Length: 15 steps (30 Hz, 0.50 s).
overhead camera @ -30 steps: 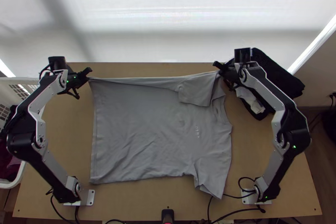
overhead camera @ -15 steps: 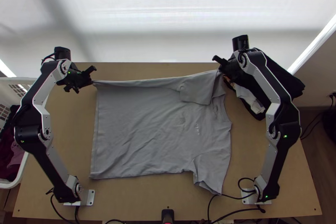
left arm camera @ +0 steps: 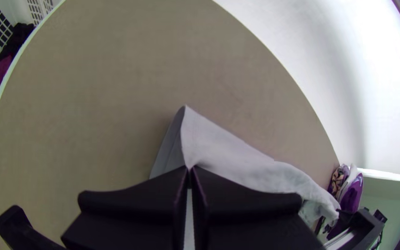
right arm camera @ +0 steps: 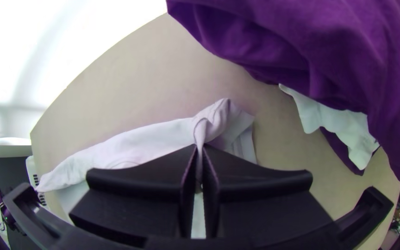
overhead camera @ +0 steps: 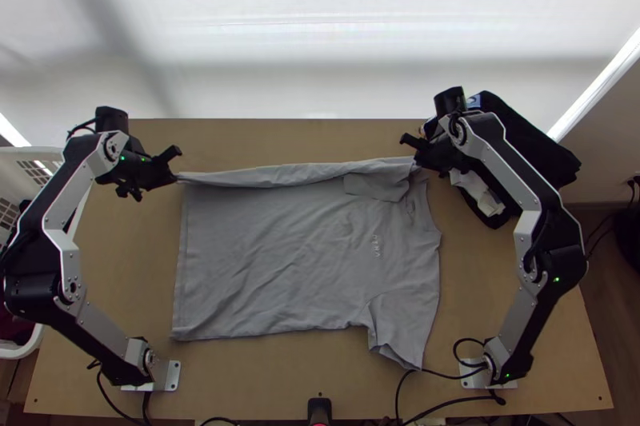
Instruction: Fold the t-shirt
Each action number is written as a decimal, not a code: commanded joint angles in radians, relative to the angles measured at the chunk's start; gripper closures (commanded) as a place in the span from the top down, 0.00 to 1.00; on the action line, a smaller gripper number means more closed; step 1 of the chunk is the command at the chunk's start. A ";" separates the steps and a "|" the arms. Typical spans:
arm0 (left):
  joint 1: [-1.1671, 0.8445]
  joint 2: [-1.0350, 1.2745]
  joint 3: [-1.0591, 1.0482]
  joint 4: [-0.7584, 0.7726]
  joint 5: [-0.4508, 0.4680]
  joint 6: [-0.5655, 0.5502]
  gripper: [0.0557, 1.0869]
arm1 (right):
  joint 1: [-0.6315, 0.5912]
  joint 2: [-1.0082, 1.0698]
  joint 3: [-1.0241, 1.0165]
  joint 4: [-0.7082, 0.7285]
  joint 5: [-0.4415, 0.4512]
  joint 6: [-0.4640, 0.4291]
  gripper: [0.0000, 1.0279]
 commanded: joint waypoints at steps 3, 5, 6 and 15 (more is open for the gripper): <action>0.012 -0.067 -0.101 0.004 0.015 0.028 0.03 | -0.004 -0.069 -0.064 0.006 0.010 -0.027 0.03; 0.026 -0.072 -0.129 0.007 0.022 0.042 0.03 | -0.007 -0.081 -0.089 0.012 0.012 -0.028 0.03; 0.033 -0.074 -0.144 0.012 0.022 0.047 0.03 | -0.008 -0.089 -0.108 0.022 0.015 -0.033 0.03; 0.081 -0.129 -0.274 0.067 0.041 0.081 0.03 | -0.005 -0.170 -0.297 0.114 0.061 -0.062 0.03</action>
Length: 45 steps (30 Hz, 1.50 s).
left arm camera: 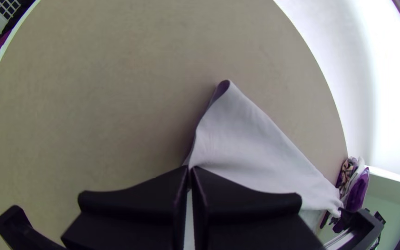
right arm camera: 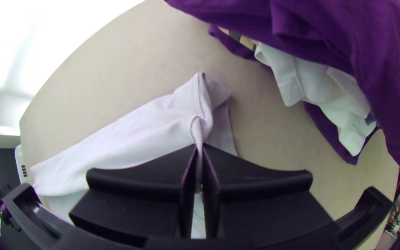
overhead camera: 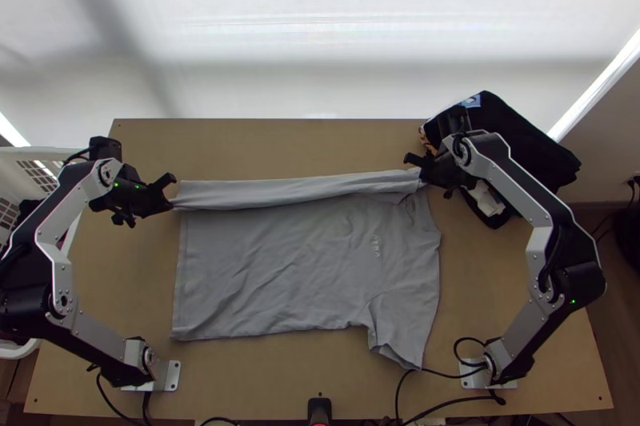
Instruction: Fold the t-shirt
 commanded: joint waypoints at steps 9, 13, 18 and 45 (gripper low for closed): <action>0.006 -0.115 -0.129 0.048 0.004 0.026 0.04 | 0.010 -0.134 -0.219 0.104 0.025 -0.016 0.03; -0.003 -0.166 -0.184 0.082 0.012 0.033 0.03 | 0.021 -0.166 -0.281 0.143 0.025 -0.015 0.03; -0.022 -0.247 -0.247 0.129 0.024 0.065 0.45 | 0.027 -0.193 -0.308 0.158 0.039 -0.021 0.30; 0.008 -0.586 -0.308 -0.009 0.089 0.220 0.95 | -0.073 -0.814 -0.673 -0.147 -0.140 0.048 0.67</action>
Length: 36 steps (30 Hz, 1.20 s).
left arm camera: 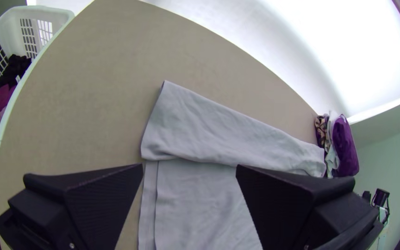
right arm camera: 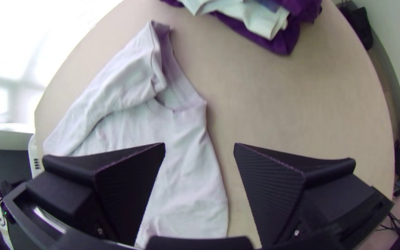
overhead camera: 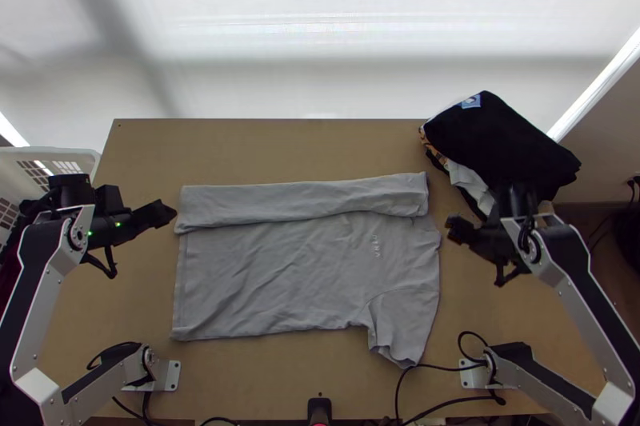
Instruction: Fold the t-shirt
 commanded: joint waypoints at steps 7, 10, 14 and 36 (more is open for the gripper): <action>0.005 -0.022 -0.007 -0.040 0.005 0.041 0.95 | -0.046 -0.060 -0.173 -0.092 -0.193 -0.031 0.67; 0.008 -0.025 -0.002 -0.060 0.007 0.057 0.95 | -0.080 -0.005 -0.183 -0.126 -0.235 -0.088 0.67; 0.016 -0.025 0.012 -0.081 0.007 0.073 0.95 | -0.103 0.042 -0.195 -0.164 -0.253 -0.097 0.67; 0.032 0.038 0.108 -0.119 0.001 0.085 0.95 | -0.009 0.325 -0.192 -0.244 -0.328 -0.232 0.33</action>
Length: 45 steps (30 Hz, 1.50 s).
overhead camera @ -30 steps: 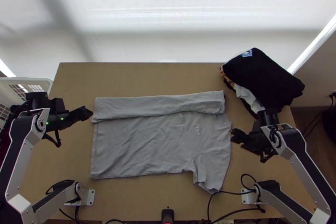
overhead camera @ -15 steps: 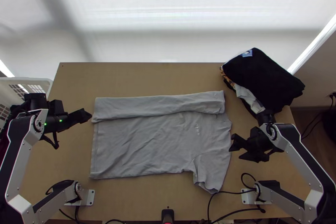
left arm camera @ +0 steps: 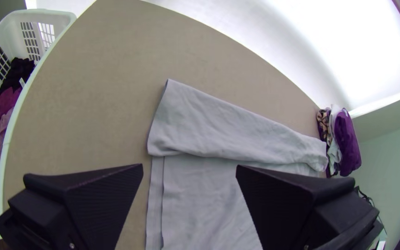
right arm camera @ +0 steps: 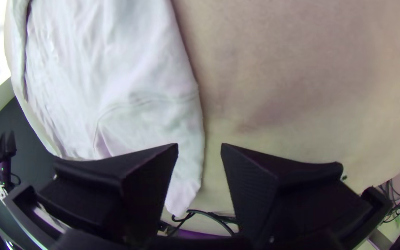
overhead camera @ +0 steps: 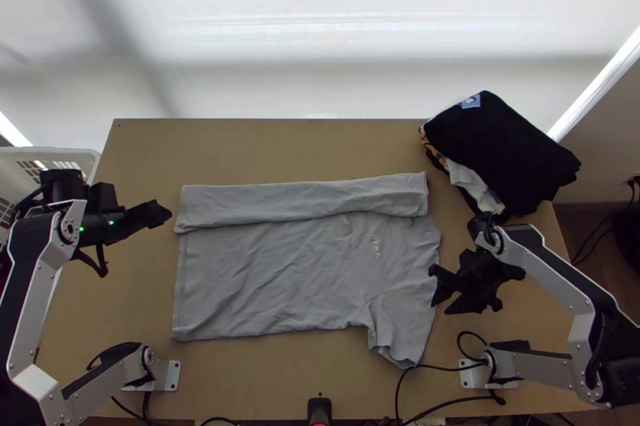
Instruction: Fold the t-shirt
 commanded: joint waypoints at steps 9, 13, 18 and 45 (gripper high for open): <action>0.005 0.046 0.054 -0.037 -0.028 0.091 0.95 | 0.048 0.043 -0.016 -0.021 -0.010 -0.020 0.34; 0.008 0.072 0.056 -0.057 -0.073 0.154 0.95 | 0.057 0.055 -0.020 -0.008 -0.010 -0.020 0.40; 0.015 0.081 0.057 -0.063 -0.085 0.189 0.95 | 0.079 0.066 -0.028 0.018 -0.008 -0.023 0.40; -0.094 0.222 0.041 -0.652 -0.347 0.585 0.95 | 0.108 0.080 -0.037 0.058 -0.008 -0.035 0.03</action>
